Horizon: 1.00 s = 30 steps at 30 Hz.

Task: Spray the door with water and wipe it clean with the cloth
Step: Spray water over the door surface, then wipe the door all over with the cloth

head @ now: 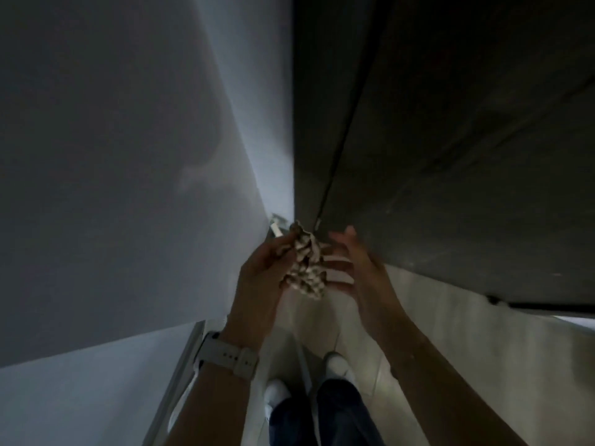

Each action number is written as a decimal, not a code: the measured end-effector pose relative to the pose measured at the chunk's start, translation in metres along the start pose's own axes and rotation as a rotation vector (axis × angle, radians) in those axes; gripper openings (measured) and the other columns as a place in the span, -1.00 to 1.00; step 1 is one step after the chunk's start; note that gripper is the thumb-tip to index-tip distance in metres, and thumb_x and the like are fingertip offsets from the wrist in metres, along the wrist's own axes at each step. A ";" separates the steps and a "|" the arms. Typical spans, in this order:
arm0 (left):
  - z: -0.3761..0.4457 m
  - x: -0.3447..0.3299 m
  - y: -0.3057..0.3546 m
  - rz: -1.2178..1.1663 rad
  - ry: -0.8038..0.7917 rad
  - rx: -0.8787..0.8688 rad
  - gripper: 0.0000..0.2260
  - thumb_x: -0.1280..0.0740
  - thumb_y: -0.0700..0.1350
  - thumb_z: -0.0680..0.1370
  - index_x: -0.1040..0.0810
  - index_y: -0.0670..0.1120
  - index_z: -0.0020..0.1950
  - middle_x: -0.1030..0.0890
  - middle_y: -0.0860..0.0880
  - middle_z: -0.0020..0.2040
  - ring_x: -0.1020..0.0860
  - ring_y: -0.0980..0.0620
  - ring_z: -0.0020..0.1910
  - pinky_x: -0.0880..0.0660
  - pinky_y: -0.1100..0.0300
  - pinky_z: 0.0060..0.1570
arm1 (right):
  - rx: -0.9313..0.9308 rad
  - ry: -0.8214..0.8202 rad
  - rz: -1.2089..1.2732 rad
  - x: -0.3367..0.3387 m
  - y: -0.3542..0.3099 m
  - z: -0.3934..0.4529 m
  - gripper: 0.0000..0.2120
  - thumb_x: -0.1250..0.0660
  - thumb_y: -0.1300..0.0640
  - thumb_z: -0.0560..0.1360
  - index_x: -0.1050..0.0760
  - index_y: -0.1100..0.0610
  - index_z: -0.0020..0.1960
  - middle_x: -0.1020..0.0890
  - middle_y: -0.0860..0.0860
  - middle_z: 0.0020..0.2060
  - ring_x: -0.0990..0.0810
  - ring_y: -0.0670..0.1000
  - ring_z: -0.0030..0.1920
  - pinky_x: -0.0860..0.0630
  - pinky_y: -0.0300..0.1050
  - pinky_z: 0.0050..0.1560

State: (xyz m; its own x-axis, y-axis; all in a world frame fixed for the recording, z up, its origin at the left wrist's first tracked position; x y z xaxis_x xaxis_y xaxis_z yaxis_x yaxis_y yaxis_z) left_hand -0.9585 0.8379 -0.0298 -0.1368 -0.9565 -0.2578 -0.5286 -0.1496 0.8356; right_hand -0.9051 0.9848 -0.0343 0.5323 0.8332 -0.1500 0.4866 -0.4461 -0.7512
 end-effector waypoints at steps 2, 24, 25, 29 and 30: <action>-0.020 -0.038 0.059 0.089 -0.014 -0.077 -0.86 -0.29 -0.34 0.56 -0.55 -0.20 0.09 -0.68 -0.13 -0.06 -0.65 -0.10 -0.04 -0.61 0.08 -0.09 | 0.127 0.026 0.049 -0.001 -0.071 -0.035 -0.75 -0.30 -0.04 0.55 -0.59 0.10 0.09 -0.72 0.05 -0.08 -0.71 -0.05 -0.13 -0.61 -0.19 -0.23; -0.226 -0.241 0.478 0.598 -0.526 -1.005 -0.81 -0.43 -0.14 0.53 -0.57 0.09 0.09 -0.57 0.14 0.09 -0.54 0.29 0.04 -0.52 0.30 0.08 | 1.287 0.638 0.111 0.052 -0.449 -0.406 -0.94 -0.44 0.27 0.47 -0.65 0.22 -0.06 -0.67 0.04 -0.24 -0.57 -0.10 -0.24 -0.50 -0.20 -0.16; -0.235 -0.251 0.497 0.620 -0.518 -1.084 -0.80 -0.42 -0.14 0.53 -0.56 0.11 0.09 -0.55 0.17 0.10 -0.52 0.32 0.07 -0.50 0.32 0.08 | 1.329 0.661 0.092 0.055 -0.470 -0.418 -0.94 -0.44 0.26 0.47 -0.65 0.22 -0.06 -0.68 0.03 -0.24 -0.59 -0.12 -0.24 -0.52 -0.21 -0.14; -0.267 -0.289 0.579 0.677 -0.413 -1.422 -0.81 -0.41 -0.12 0.53 -0.56 0.10 0.10 -0.47 0.22 0.11 -0.44 0.31 0.15 -0.36 0.39 0.13 | 1.531 0.720 -0.013 0.061 -0.559 -0.463 -0.95 -0.46 0.22 0.47 -0.65 0.18 -0.07 -0.70 0.06 -0.17 -0.68 -0.01 -0.12 -0.59 -0.11 -0.01; -0.274 -0.297 0.600 0.688 -0.361 -1.518 -0.81 -0.42 -0.12 0.53 -0.57 0.07 0.11 -0.47 0.19 0.11 -0.43 0.28 0.16 -0.34 0.37 0.17 | 1.593 0.744 -0.053 0.063 -0.580 -0.475 -0.96 -0.46 0.22 0.47 -0.64 0.16 -0.08 -0.70 0.05 -0.16 -0.67 -0.01 -0.10 -0.59 -0.13 0.00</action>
State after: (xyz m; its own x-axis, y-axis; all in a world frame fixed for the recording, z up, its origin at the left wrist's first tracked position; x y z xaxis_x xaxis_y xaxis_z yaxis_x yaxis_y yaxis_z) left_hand -1.0054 0.9632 0.6816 -0.2632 -0.8726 0.4115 0.8896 -0.0544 0.4535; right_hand -0.8249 1.1406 0.6974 0.9359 0.3191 -0.1494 -0.3356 0.6781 -0.6539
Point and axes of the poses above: each hand's wrist, its own z-axis towards the middle knuckle, its own x-axis out of the back of the hand, y = z × x, the point moved 6 cm from there along z, towards the middle knuckle
